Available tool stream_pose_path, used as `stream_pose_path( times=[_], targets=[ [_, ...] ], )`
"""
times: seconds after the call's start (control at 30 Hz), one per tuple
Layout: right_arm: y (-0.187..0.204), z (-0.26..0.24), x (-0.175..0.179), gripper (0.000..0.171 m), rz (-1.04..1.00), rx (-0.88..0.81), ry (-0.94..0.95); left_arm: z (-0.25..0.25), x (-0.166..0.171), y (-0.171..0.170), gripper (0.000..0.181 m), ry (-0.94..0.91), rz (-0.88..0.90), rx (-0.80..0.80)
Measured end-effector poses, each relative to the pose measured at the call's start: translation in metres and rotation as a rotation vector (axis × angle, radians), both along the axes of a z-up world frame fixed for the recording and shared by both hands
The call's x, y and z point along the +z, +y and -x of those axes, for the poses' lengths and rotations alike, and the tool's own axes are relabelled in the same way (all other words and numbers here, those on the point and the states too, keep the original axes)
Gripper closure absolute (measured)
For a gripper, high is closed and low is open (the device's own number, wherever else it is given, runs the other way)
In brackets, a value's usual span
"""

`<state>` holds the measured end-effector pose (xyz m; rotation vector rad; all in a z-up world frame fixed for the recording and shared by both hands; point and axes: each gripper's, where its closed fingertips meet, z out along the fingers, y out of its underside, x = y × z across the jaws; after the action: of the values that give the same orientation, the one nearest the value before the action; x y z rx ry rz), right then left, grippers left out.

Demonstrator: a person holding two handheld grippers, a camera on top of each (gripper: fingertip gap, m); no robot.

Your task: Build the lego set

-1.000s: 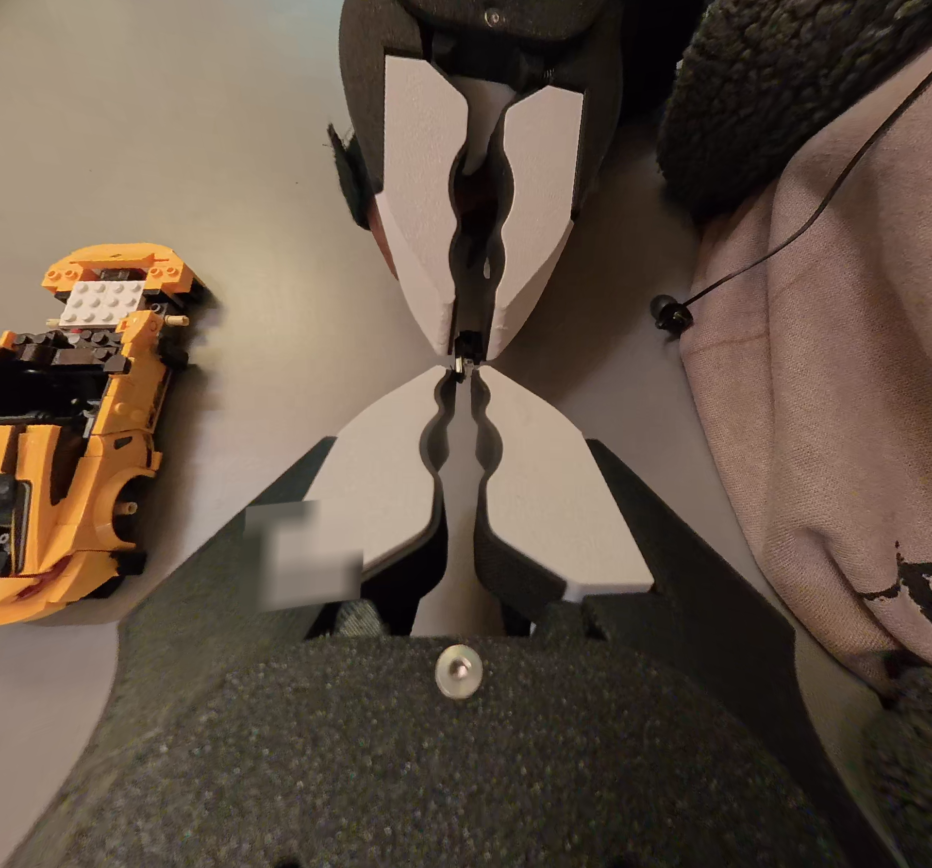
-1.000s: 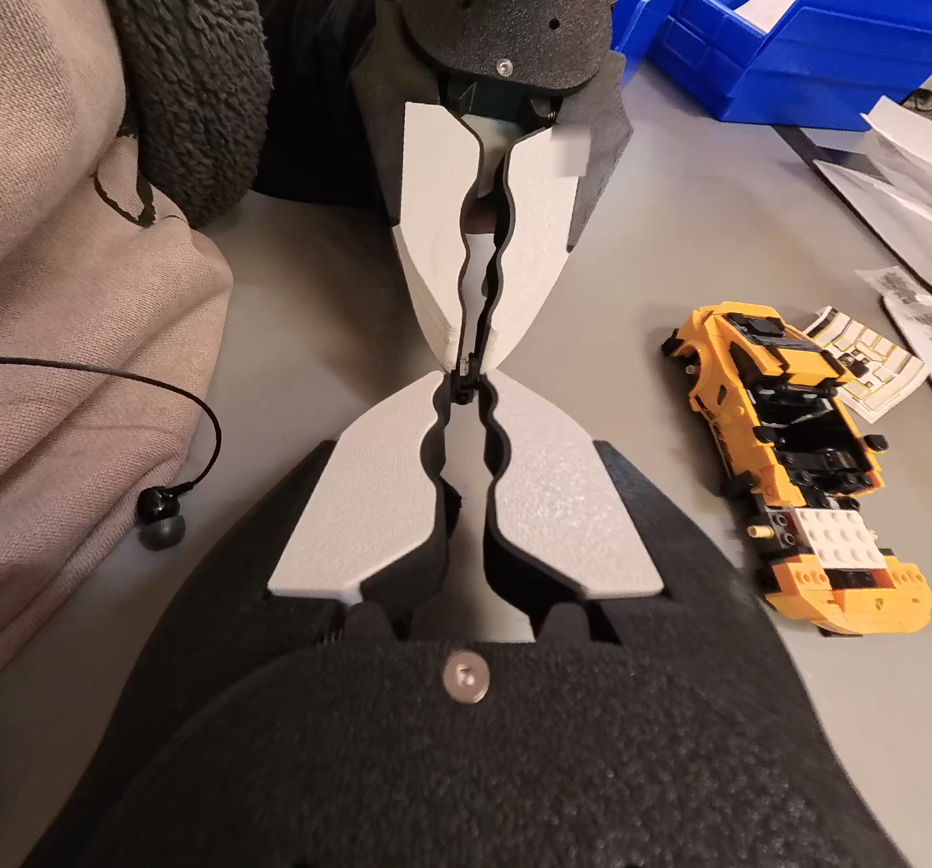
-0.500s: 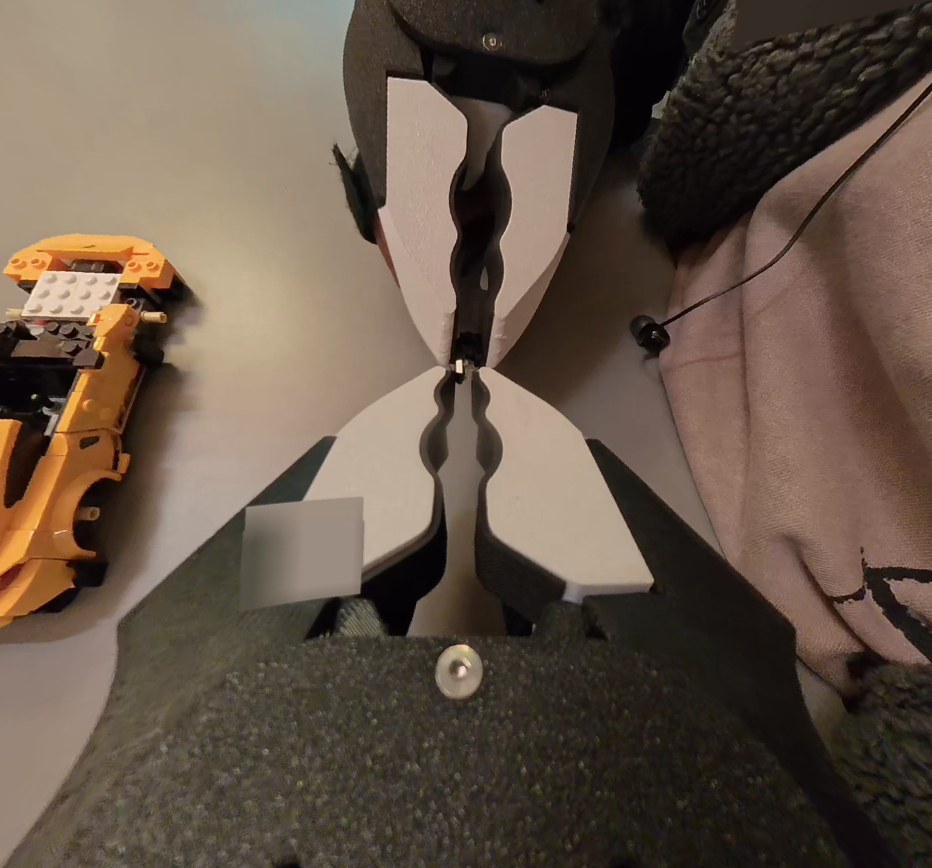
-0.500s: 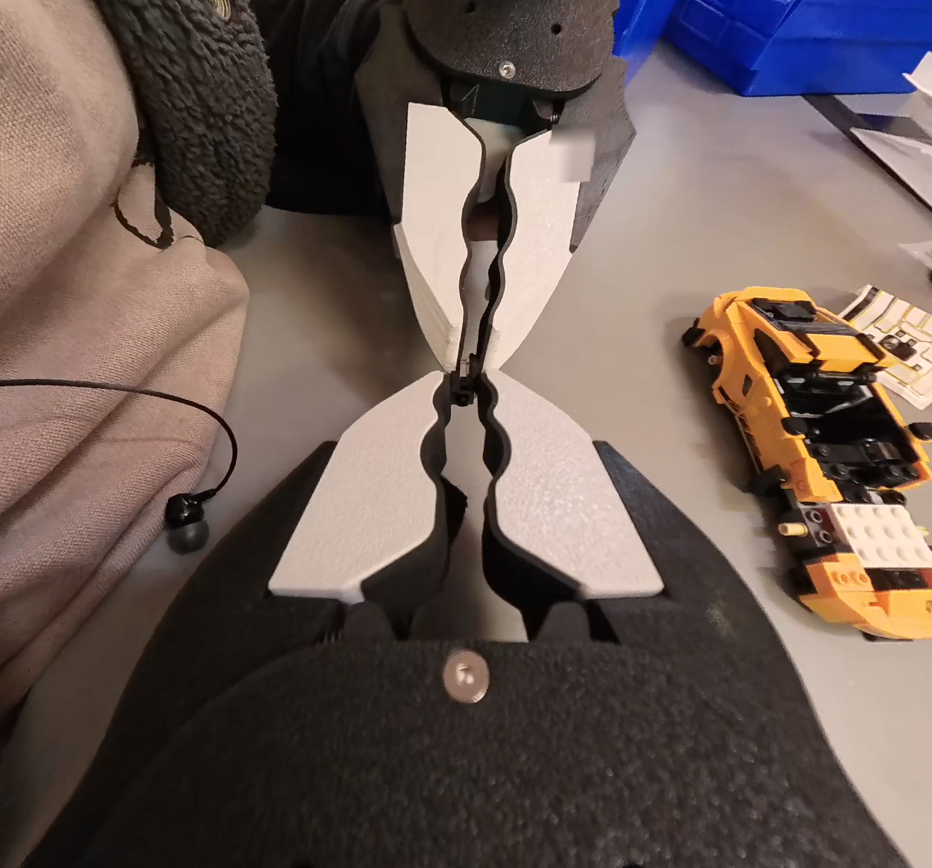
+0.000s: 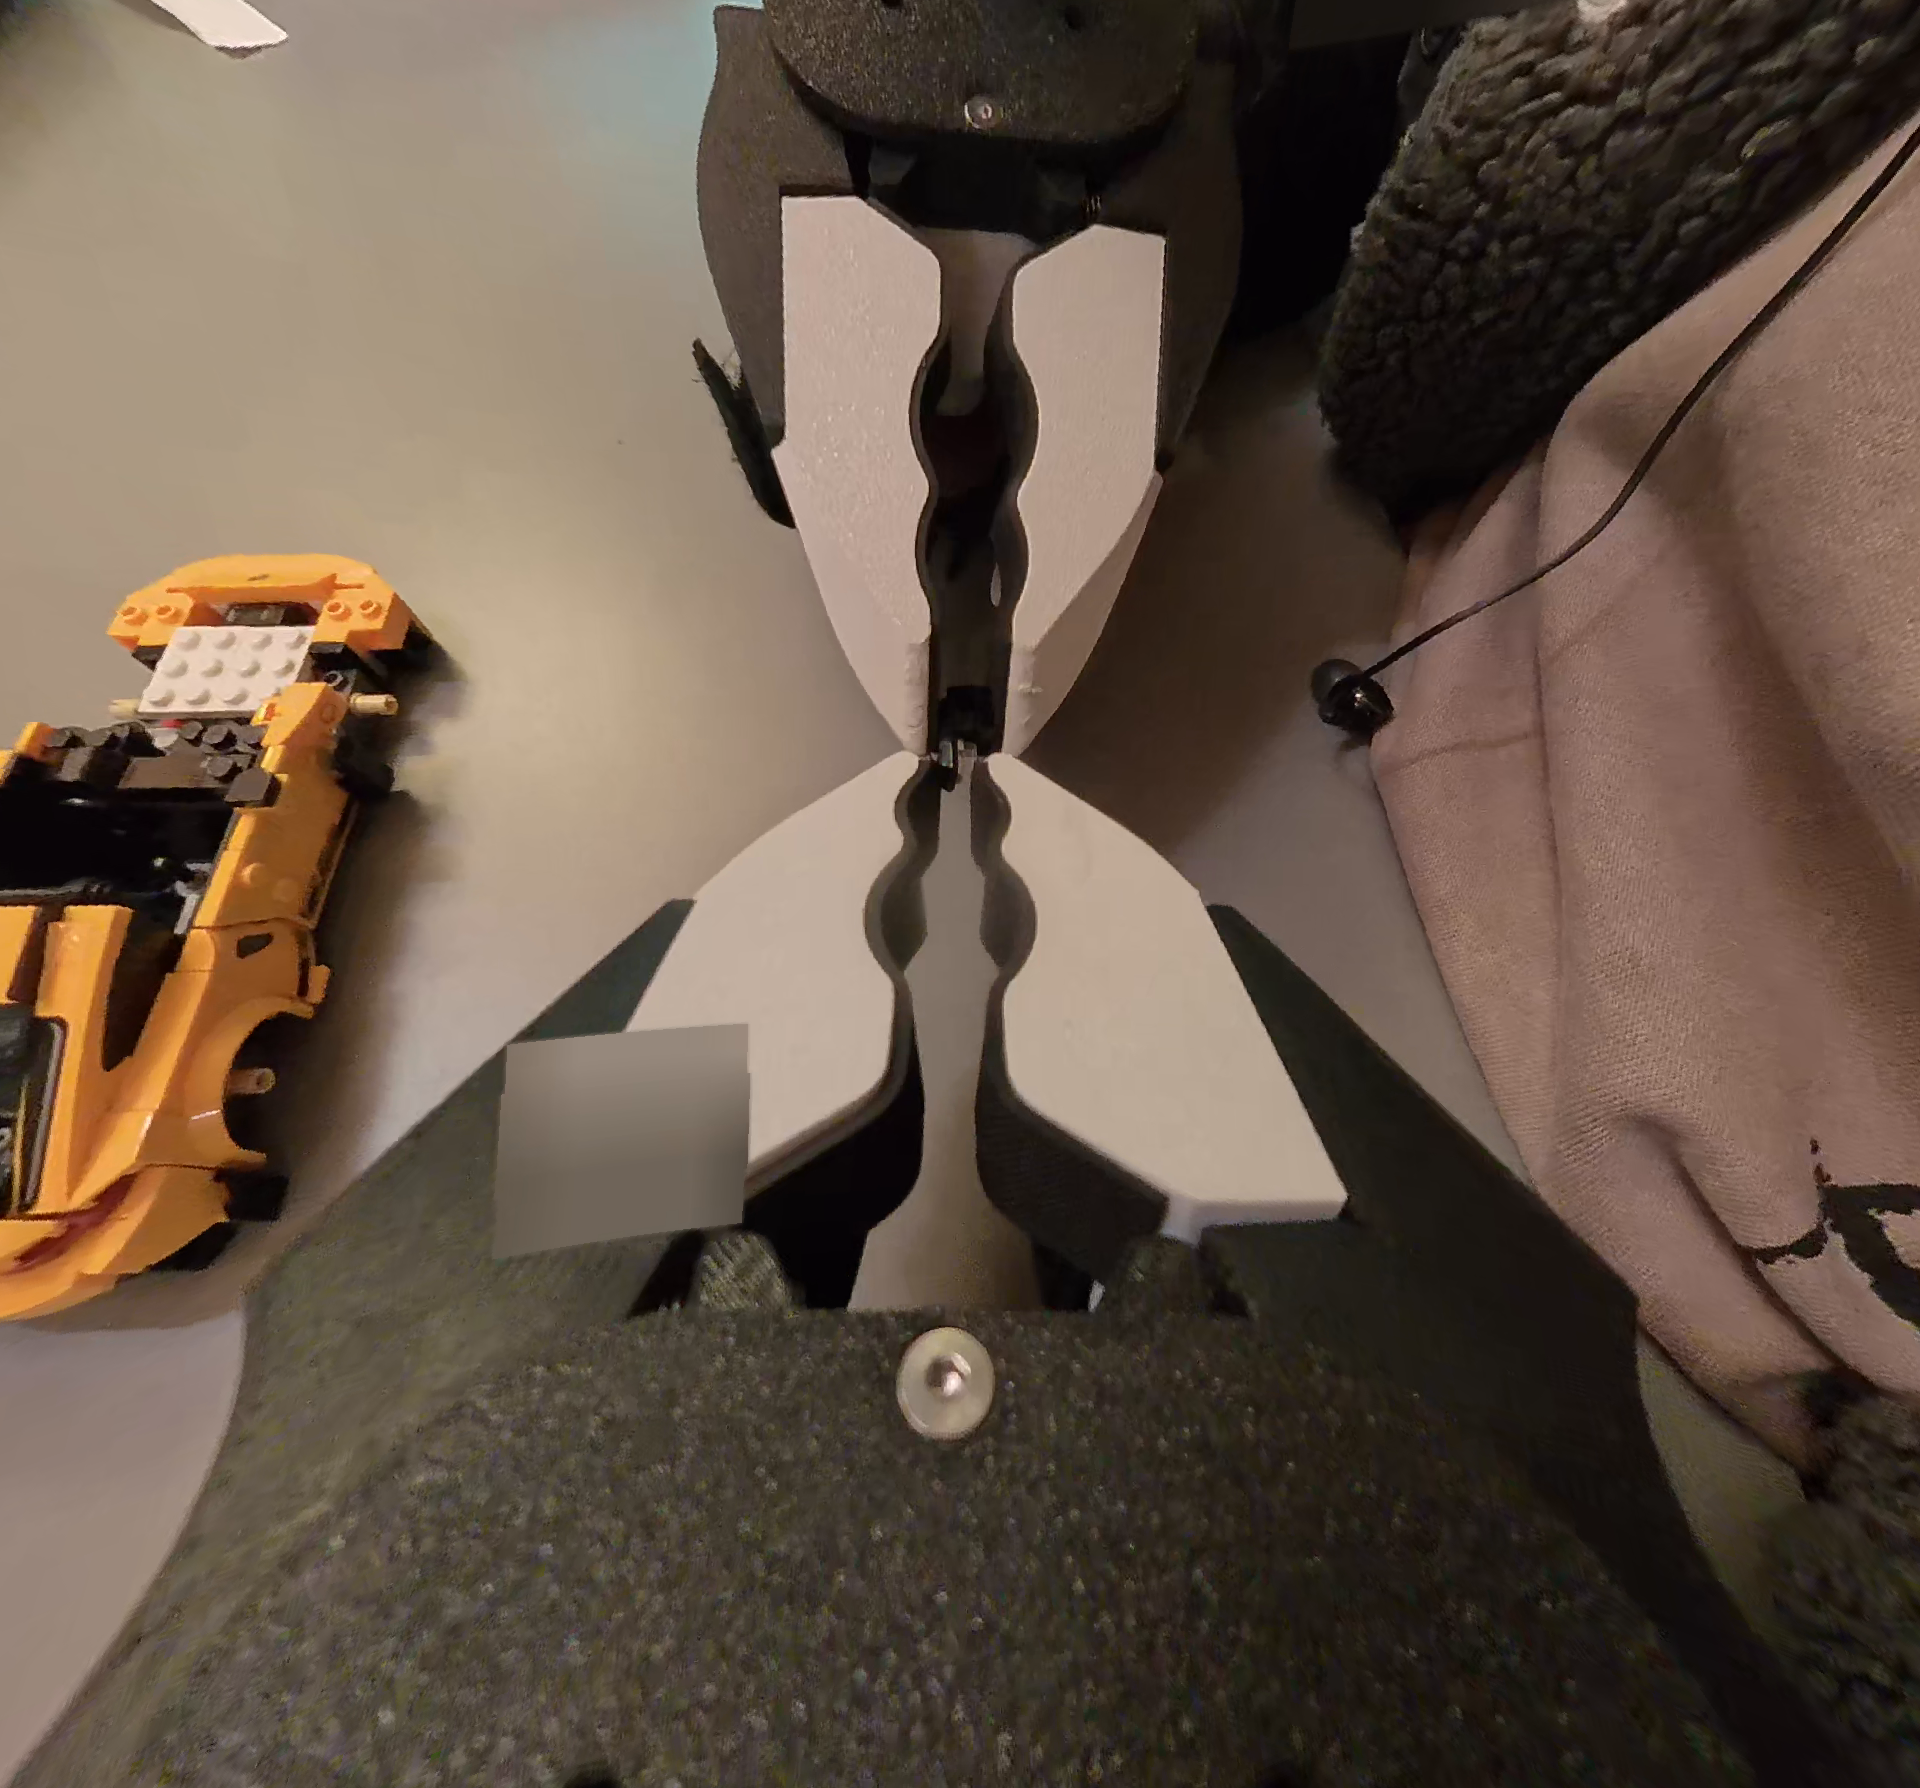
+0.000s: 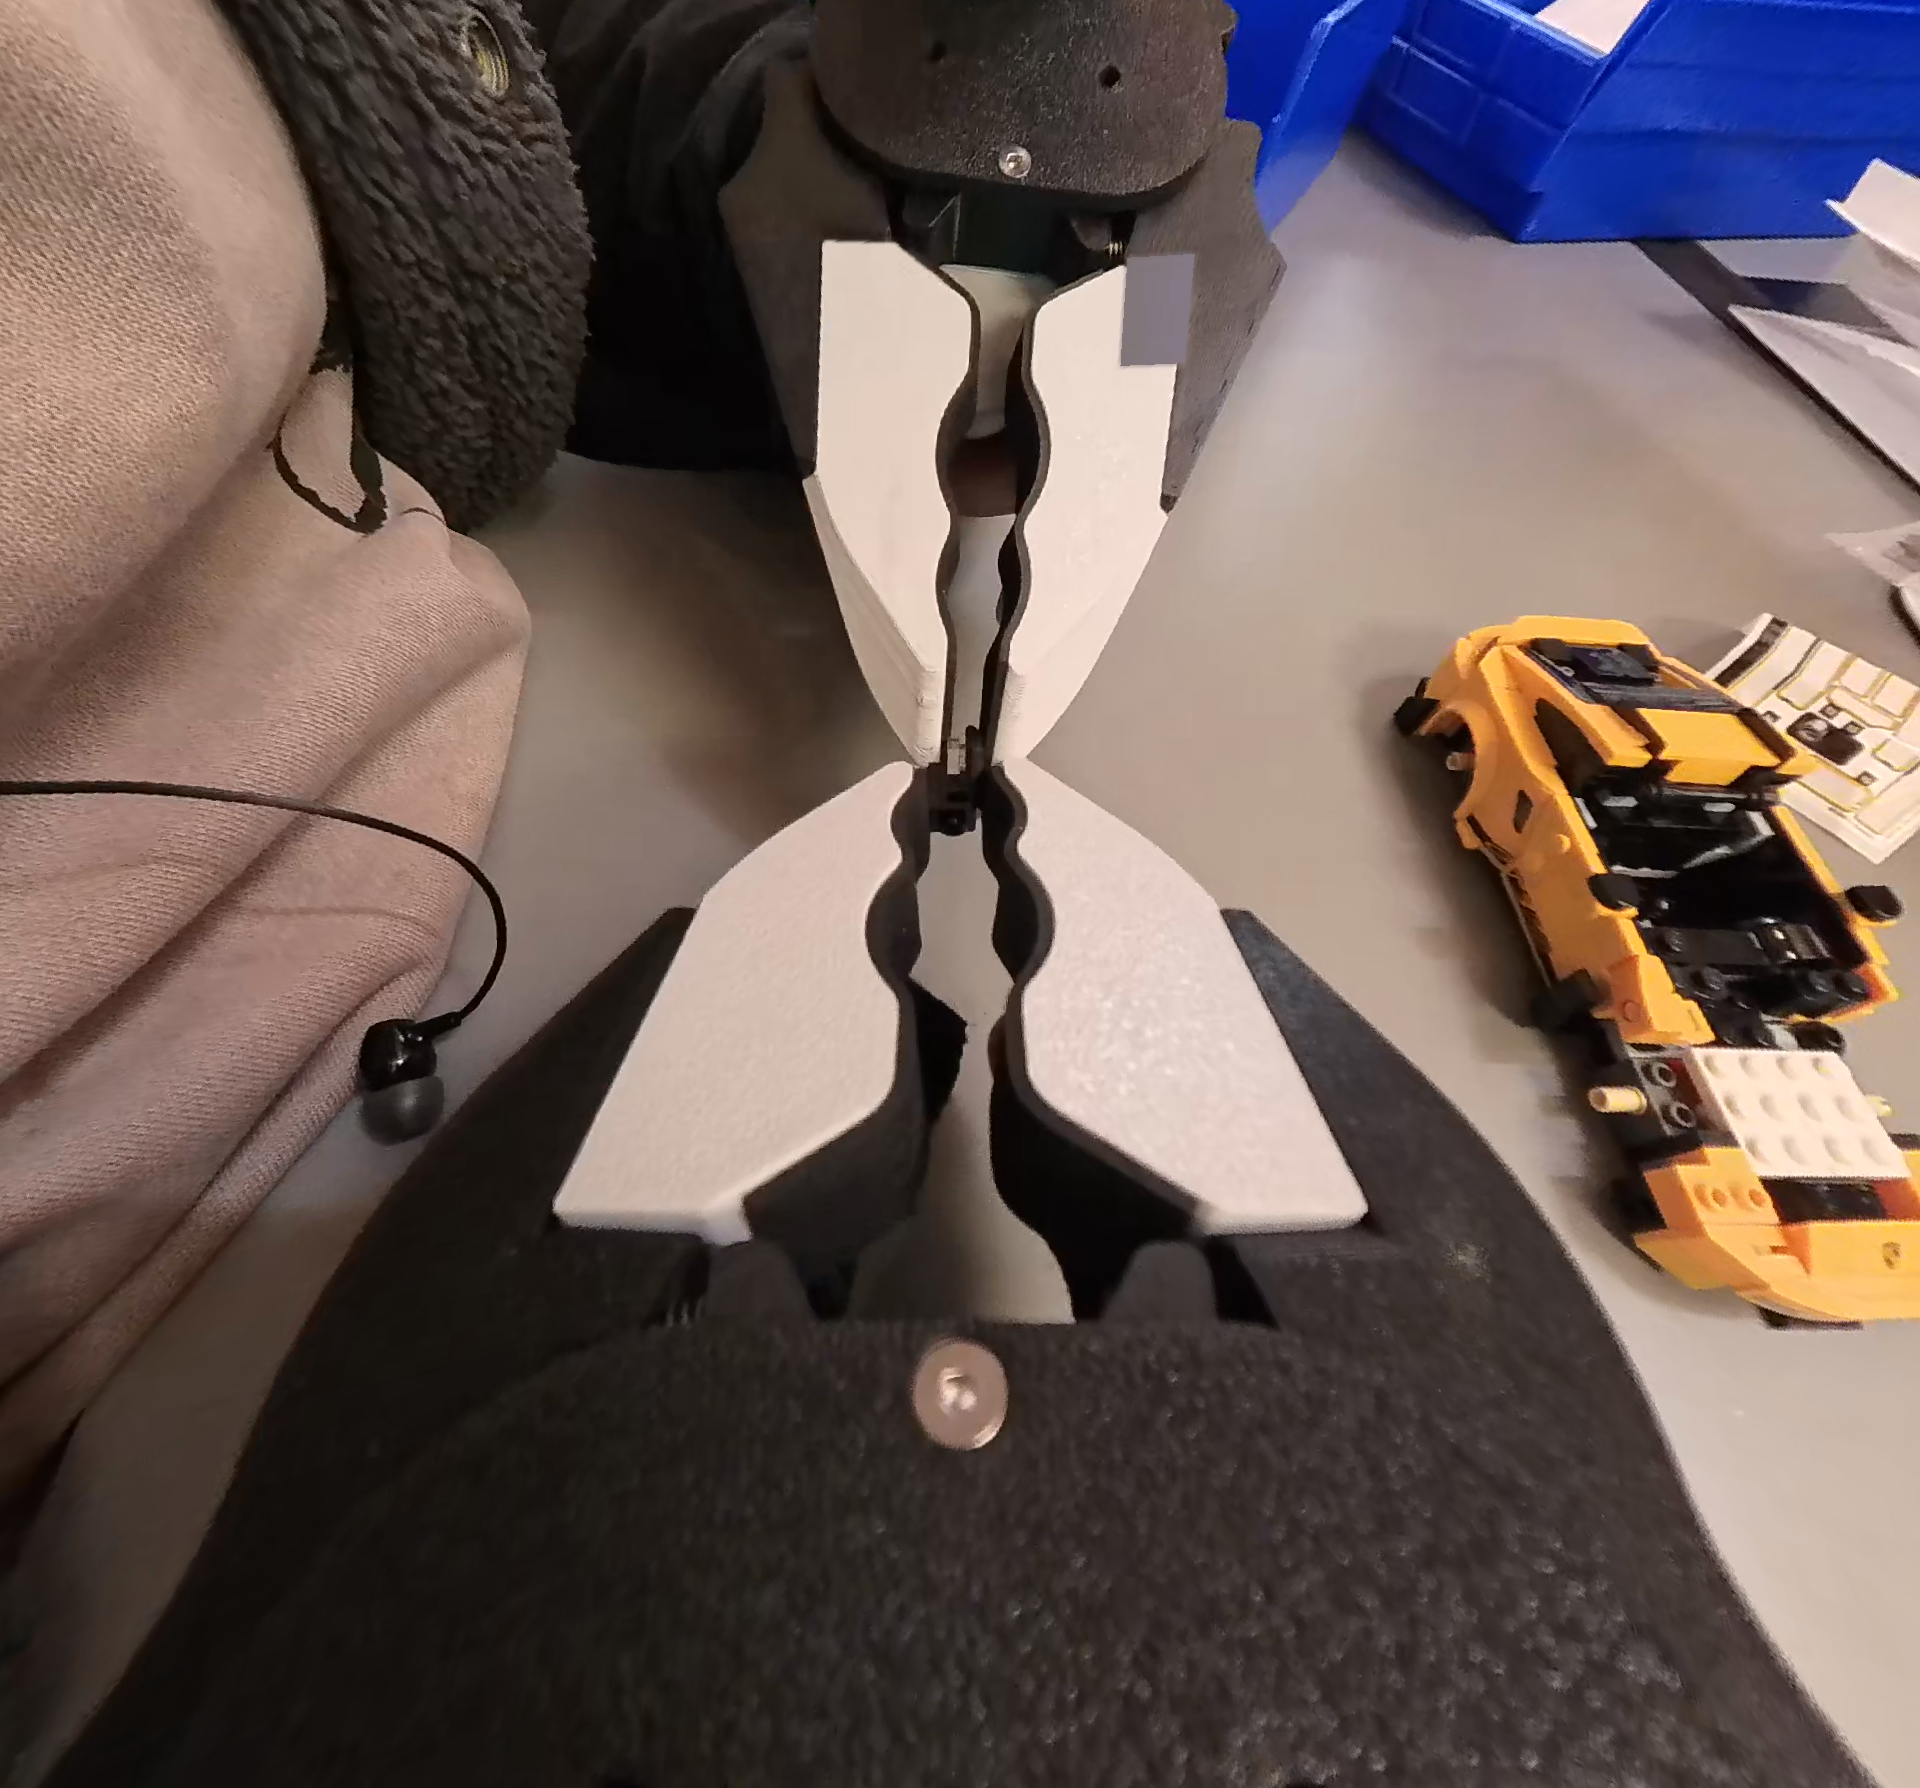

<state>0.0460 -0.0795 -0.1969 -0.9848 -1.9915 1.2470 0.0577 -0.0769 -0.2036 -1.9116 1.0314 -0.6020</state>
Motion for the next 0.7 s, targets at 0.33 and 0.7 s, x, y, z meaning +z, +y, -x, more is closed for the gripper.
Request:
stream_pose_path(
  times=[0.33, 0.7],
  targets=[
    [0.003, 0.002, -0.001, 0.161, -0.071, -0.034, 0.054, 0.004, -0.001, 0.004, 0.175, 0.042, -0.064, 0.004],
    [0.004, 0.002, 0.006, 0.152, 0.030, -0.040, 0.025, 0.009, 0.018, 0.011, 0.175, 0.022, -0.231, 0.031]
  ],
)
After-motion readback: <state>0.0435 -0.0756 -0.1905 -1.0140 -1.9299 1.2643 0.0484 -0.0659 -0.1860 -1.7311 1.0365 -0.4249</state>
